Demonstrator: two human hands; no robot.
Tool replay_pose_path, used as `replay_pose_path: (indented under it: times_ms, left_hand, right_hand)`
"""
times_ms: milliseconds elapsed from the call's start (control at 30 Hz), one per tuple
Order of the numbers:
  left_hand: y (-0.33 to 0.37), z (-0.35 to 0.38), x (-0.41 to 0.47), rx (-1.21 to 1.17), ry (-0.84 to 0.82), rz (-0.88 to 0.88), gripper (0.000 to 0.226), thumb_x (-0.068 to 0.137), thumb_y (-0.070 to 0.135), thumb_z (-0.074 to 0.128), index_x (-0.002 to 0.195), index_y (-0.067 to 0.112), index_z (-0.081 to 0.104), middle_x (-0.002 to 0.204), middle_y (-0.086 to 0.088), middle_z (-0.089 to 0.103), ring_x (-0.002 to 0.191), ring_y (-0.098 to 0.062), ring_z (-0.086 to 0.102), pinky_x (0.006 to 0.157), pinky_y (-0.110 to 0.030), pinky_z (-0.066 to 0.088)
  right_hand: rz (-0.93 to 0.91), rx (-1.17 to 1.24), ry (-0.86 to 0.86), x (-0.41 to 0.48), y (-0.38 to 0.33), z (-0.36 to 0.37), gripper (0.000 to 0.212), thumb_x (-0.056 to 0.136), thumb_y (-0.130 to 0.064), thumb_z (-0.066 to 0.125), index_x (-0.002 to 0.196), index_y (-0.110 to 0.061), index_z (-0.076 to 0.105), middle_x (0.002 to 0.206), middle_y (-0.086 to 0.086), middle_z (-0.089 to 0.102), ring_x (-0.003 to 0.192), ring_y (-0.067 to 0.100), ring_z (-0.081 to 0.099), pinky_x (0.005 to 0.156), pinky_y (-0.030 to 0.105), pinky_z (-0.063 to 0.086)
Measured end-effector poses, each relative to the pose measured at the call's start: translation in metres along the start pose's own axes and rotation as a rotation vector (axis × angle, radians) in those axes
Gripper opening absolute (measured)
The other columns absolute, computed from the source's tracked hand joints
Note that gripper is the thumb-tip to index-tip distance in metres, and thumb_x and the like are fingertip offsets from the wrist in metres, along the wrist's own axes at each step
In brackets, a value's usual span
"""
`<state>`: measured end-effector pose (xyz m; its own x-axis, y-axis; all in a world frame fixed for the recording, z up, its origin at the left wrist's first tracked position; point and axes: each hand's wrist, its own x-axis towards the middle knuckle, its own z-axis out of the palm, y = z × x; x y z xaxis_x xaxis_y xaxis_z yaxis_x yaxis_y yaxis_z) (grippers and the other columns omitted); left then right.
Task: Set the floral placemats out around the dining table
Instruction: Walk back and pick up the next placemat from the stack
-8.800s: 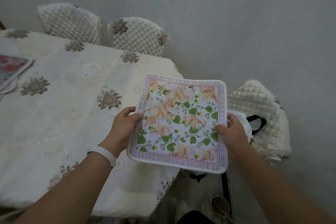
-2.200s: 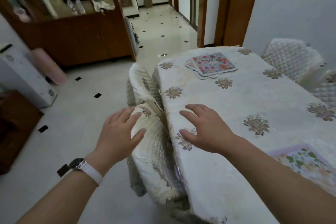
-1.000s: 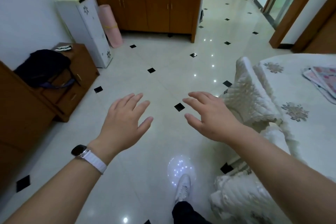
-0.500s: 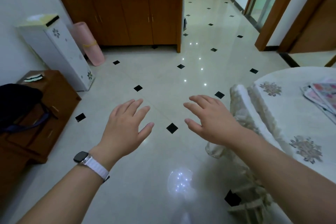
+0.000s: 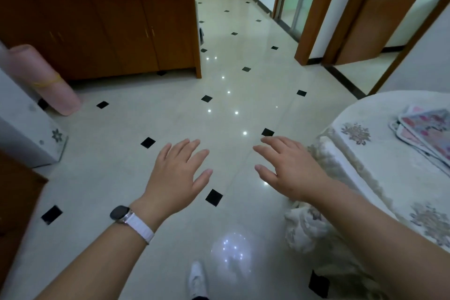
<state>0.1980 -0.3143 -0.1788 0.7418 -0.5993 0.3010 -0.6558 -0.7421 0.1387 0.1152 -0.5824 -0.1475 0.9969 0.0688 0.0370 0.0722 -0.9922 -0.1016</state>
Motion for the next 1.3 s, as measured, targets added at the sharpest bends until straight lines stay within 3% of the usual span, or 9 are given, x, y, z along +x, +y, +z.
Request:
replay_pose_path:
  times_ms: [233,500,767,1100,1300]
  left_hand:
    - [-0.070,0.006,0.104,-0.069,-0.036,0.145,0.052,0.092,0.051,0.041,0.127,0.019,0.062,0.138,-0.008,0.057,0.132,-0.029,0.047,0.109,-0.051,0.029]
    - [-0.073,0.040,0.206,-0.120,-0.071,0.328,0.051,0.093,0.051,0.042,0.127,0.019,0.062,0.138,-0.010,0.057,0.131,-0.031,0.048,0.109,-0.053,0.032]
    - [-0.050,0.083,0.327,-0.126,-0.104,0.383,0.053,0.092,0.053,0.042,0.134,0.023,0.057,0.141,-0.006,0.054,0.133,-0.027,0.045,0.113,-0.047,0.022]
    - [-0.008,0.133,0.509,-0.059,-0.150,0.408,0.056,0.091,0.055,0.040,0.133,0.023,0.058,0.140,-0.006,0.056,0.130,-0.029,0.048,0.111,-0.051,0.027]
    - [0.029,0.164,0.587,-0.124,-0.135,0.538,0.053,0.092,0.052,0.042,0.132,0.022,0.058,0.138,-0.006,0.056,0.129,-0.029,0.049,0.110,-0.050,0.030]
  right_hand:
    - [0.166,-0.059,0.023,0.080,-0.007,-0.023,0.063,0.091,-0.059,0.028,0.140,-0.026,0.049,0.147,0.003,0.048,0.134,0.026,0.042,0.109,0.042,0.032]
    - [0.340,-0.024,0.038,0.119,0.029,-0.025,0.061,0.091,-0.056,0.033,0.138,-0.024,0.053,0.145,0.004,0.050,0.133,0.027,0.044,0.108,0.042,0.033]
    - [0.425,0.021,0.041,0.186,0.133,-0.014,0.065,0.089,-0.058,0.026,0.140,-0.025,0.049,0.149,0.003,0.044,0.138,0.024,0.037,0.111,0.039,0.028]
    - [0.487,0.070,0.063,0.269,0.288,-0.020,0.061,0.090,-0.057,0.031,0.136,-0.023,0.054,0.144,0.006,0.050,0.132,0.027,0.045,0.108,0.043,0.034]
    - [0.567,0.050,0.051,0.291,0.355,-0.034,0.064,0.089,-0.059,0.029,0.139,-0.025,0.050,0.148,0.004,0.046,0.136,0.026,0.041,0.110,0.041,0.031]
